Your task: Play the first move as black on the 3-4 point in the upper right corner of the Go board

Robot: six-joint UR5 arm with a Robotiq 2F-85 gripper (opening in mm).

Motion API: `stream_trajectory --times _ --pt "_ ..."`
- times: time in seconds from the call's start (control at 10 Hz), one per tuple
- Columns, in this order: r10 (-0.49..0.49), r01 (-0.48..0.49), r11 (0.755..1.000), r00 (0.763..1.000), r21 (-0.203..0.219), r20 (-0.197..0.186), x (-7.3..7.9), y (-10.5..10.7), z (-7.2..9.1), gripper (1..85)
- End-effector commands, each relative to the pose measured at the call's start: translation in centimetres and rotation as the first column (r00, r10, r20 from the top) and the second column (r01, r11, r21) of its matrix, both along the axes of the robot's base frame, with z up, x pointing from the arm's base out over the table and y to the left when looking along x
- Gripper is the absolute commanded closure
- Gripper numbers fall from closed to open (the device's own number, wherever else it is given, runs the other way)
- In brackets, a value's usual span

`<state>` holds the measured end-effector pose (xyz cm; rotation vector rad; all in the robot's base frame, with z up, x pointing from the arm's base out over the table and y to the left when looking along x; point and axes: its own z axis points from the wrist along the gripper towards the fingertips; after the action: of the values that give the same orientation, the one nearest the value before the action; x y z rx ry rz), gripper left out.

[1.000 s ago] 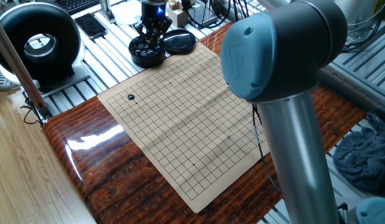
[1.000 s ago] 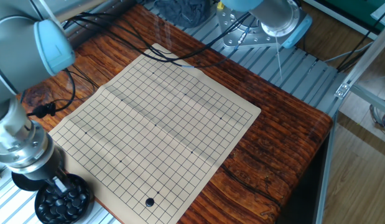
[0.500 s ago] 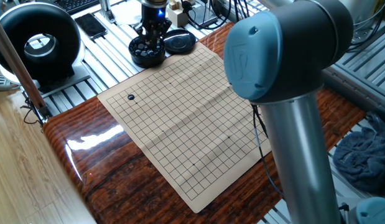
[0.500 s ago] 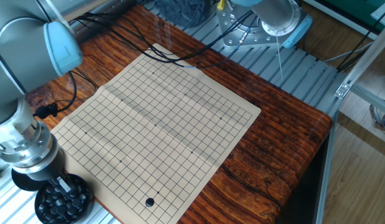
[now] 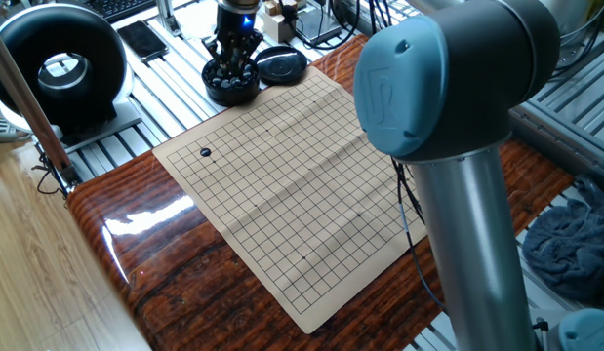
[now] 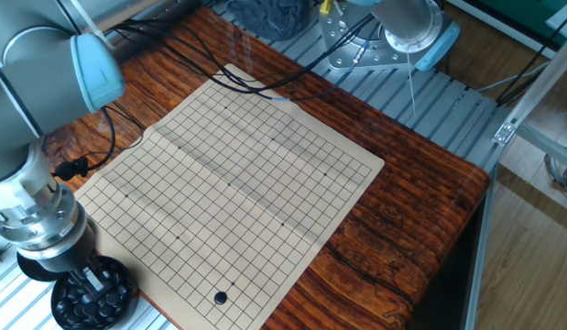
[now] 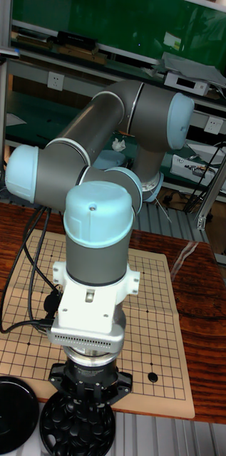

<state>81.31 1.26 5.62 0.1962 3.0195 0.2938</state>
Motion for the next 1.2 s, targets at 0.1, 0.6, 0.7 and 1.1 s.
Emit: stream_trajectory --times 0.1,0.6,0.7,1.1 --pt "0.040 -0.039 0.999 0.998 0.005 -0.048 -1.3 0.6 -0.7 62.7" --pt "0.116 -0.121 0.992 0.989 -0.047 -0.093 -2.6 -0.5 -1.3 62.7" --pt "0.123 -0.129 0.990 0.988 -0.055 -0.093 -2.6 -0.7 -1.4 62.7" --pt "0.143 -0.148 0.988 0.986 -0.046 -0.088 -2.6 -0.5 -1.3 62.7"
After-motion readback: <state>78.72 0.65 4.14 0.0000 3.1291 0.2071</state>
